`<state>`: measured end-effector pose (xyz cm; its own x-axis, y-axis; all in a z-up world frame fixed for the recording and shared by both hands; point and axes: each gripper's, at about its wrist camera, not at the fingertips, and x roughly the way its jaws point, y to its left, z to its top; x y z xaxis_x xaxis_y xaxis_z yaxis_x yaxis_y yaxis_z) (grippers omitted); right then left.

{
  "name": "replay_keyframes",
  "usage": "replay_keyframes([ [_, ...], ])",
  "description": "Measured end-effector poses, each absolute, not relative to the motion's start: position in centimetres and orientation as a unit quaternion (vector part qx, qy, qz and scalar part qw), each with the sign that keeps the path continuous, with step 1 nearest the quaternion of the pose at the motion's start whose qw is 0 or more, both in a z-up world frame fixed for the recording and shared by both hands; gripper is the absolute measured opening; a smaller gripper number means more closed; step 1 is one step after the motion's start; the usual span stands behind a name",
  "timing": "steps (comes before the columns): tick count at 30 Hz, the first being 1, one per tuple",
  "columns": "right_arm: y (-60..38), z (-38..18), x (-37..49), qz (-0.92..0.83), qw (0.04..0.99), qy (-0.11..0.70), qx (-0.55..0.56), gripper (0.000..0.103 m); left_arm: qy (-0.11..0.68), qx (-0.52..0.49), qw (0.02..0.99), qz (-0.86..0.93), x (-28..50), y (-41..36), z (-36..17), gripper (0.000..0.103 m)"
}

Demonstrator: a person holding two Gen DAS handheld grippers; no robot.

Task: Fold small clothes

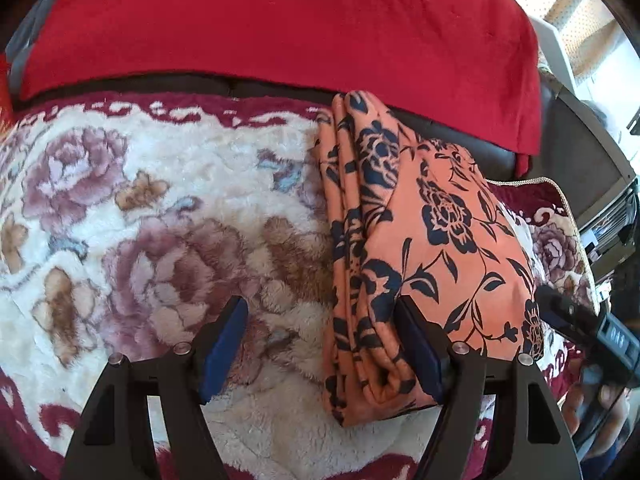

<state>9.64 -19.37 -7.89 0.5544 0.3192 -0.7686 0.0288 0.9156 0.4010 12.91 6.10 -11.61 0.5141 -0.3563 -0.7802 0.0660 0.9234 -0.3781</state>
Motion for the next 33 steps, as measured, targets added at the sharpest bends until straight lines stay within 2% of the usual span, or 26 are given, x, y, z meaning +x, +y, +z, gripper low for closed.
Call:
replay_keyframes([
  [8, -17.0, -4.5, 7.7, 0.094, 0.884, 0.434, 0.145, 0.081, 0.471, -0.136, 0.864, -0.117, 12.4, 6.1, -10.9, 0.076],
  [11, -15.8, -3.6, 7.5, 0.121, 0.884, 0.426, 0.148, 0.086, 0.464, -0.129, 0.868, -0.117, 12.1, 5.9, -10.5, 0.076],
  [17, -15.4, -9.3, 10.0, 0.108, 0.846, 0.497, 0.158, 0.088, 0.480, -0.124, 0.861, -0.115, 12.6, 5.7, -12.1, 0.078],
  [24, -17.6, -5.2, 12.1, 0.105, 0.873, 0.447, 0.164, 0.088, 0.423, -0.174, 0.878, -0.140, 12.7, 7.7, -8.5, 0.077],
  [28, -20.9, -7.2, 15.7, 0.084, 0.858, 0.465, 0.202, 0.088, 0.450, -0.187, 0.858, -0.161, 15.7, 6.9, -9.6, 0.077],
  [32, -21.9, -11.6, 19.1, 0.102, 0.813, 0.517, 0.248, 0.087, 0.498, -0.199, 0.827, -0.169, 18.5, 5.5, -12.6, 0.076],
  [33, -21.5, -12.2, 19.5, 0.115, 0.806, 0.523, 0.253, 0.077, 0.504, -0.206, 0.818, -0.184, 18.8, 5.1, -13.4, 0.072],
])
